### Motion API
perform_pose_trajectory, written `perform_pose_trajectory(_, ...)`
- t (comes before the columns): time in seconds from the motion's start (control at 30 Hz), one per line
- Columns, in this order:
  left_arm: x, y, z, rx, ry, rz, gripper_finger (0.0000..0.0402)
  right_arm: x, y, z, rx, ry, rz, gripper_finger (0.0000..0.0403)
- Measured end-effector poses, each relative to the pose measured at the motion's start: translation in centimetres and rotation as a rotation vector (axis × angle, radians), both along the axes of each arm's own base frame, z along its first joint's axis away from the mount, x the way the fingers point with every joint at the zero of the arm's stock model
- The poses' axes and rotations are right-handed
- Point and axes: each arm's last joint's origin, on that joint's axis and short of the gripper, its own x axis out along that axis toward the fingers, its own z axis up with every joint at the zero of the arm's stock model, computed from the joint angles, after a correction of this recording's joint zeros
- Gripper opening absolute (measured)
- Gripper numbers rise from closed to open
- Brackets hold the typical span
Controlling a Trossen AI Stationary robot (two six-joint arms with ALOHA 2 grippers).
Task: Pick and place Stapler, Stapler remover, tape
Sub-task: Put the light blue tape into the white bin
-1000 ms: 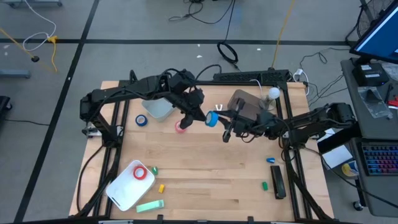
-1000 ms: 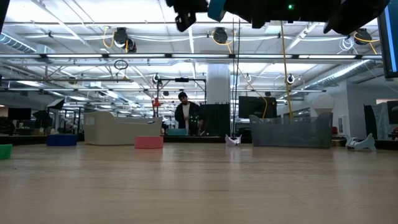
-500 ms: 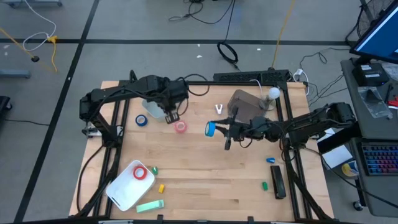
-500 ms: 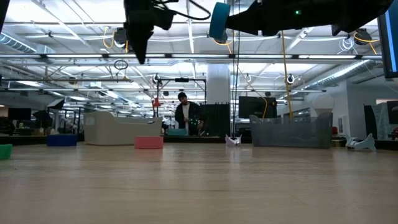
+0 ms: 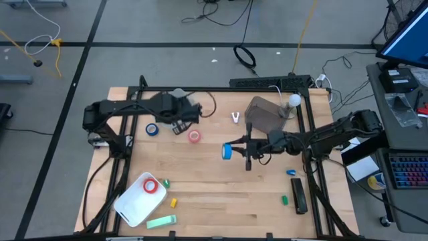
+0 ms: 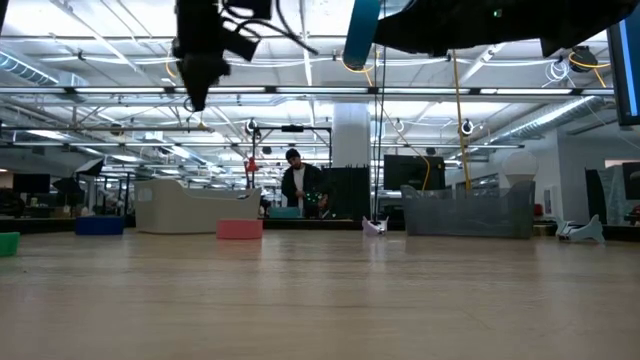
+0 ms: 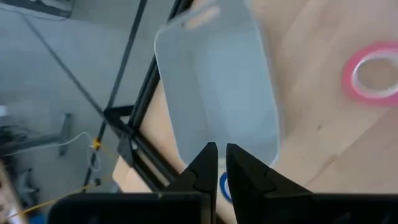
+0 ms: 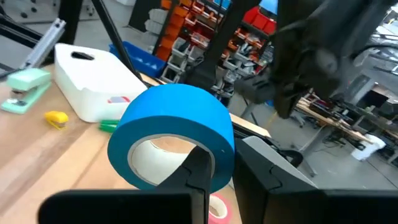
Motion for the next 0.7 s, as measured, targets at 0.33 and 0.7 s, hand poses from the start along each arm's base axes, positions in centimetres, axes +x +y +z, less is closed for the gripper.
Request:
perform_pose_trajectory(0.33, -3.9, -3.8, -5.4, 0.025, 0.065, 0.022, 0.0035, 0.4, 0.7, 0.2, 0.071, -0.072, 0.069, 0.0034)
perform_pose_trajectory(0.7, -7.6, -6.7, -4.8, -0.037, -0.414, -0.13, 0.0035, 4.6, 1.6, -1.0, 0.139, -0.132, 0.134, 0.0034)
